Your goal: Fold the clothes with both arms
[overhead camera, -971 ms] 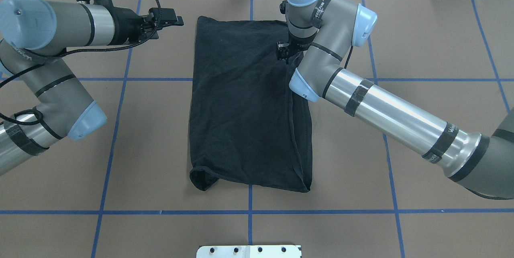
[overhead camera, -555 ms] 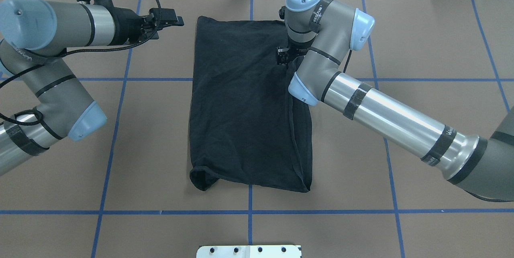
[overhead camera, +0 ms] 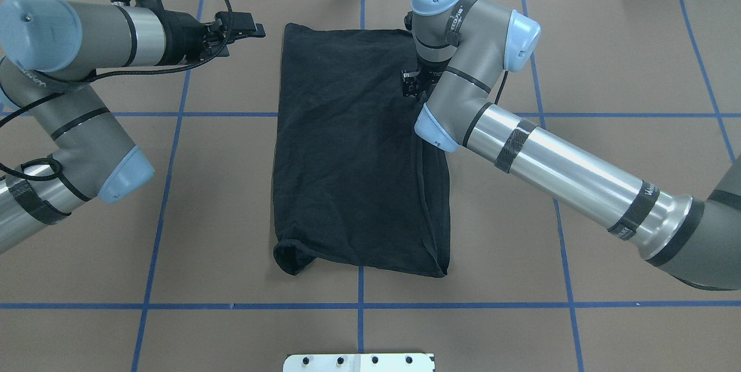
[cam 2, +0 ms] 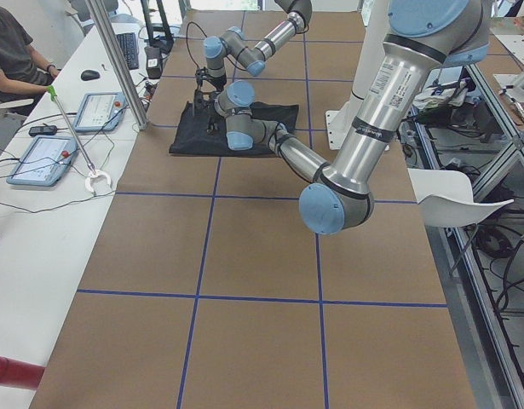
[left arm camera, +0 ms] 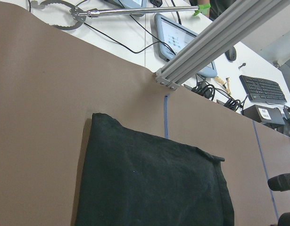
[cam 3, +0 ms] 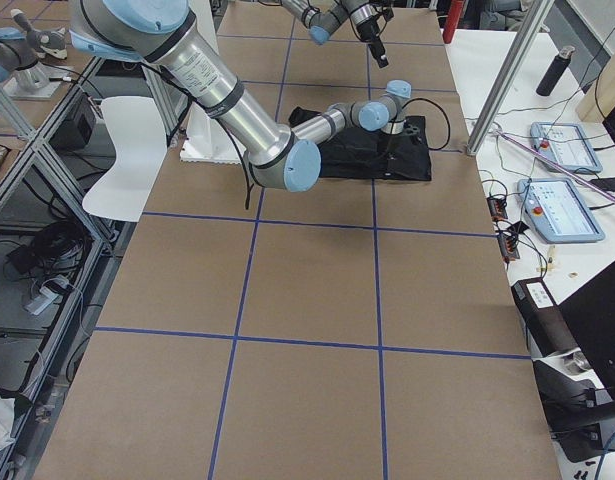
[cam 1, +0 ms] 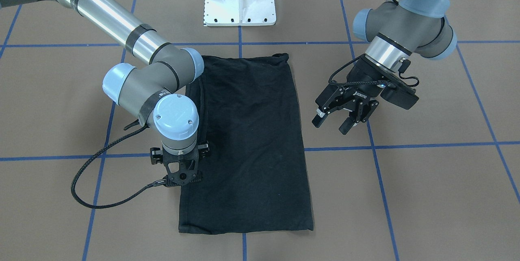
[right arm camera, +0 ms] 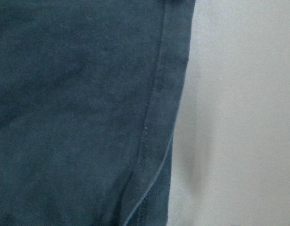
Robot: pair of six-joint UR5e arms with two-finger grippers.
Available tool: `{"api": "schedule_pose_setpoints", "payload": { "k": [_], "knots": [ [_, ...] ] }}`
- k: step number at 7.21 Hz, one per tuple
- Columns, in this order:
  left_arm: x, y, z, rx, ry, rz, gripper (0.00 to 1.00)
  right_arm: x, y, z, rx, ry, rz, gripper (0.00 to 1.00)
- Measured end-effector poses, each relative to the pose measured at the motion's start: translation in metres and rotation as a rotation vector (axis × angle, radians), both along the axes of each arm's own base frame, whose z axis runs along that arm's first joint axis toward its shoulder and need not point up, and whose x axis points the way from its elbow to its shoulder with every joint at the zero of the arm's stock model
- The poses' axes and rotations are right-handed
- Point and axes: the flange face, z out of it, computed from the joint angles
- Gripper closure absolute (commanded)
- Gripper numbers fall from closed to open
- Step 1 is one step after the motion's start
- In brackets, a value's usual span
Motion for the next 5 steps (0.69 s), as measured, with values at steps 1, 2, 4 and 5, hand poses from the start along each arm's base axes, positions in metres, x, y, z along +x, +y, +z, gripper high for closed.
{"api": "schedule_pose_setpoints", "payload": {
  "k": [1, 2, 4, 5],
  "knots": [
    [0.0, 0.0, 0.0, 0.0, 0.0, 0.0, 0.0, 0.005, 0.002, 0.009, -0.005, 0.011, -0.006, 0.06],
    [0.0, 0.0, 0.0, 0.0, 0.0, 0.0, 0.0, 0.011, 0.004, 0.019, -0.003, 0.018, -0.015, 0.06],
    [0.0, 0.0, -0.001, 0.002, 0.002, 0.0, 0.0, 0.03, 0.004, 0.035, 0.006, 0.032, -0.039, 0.06],
    [-0.001, 0.0, -0.002, 0.002, 0.002, -0.001, 0.0, 0.038, 0.006, 0.036, 0.01, 0.04, -0.055, 0.06]
  ]
}}
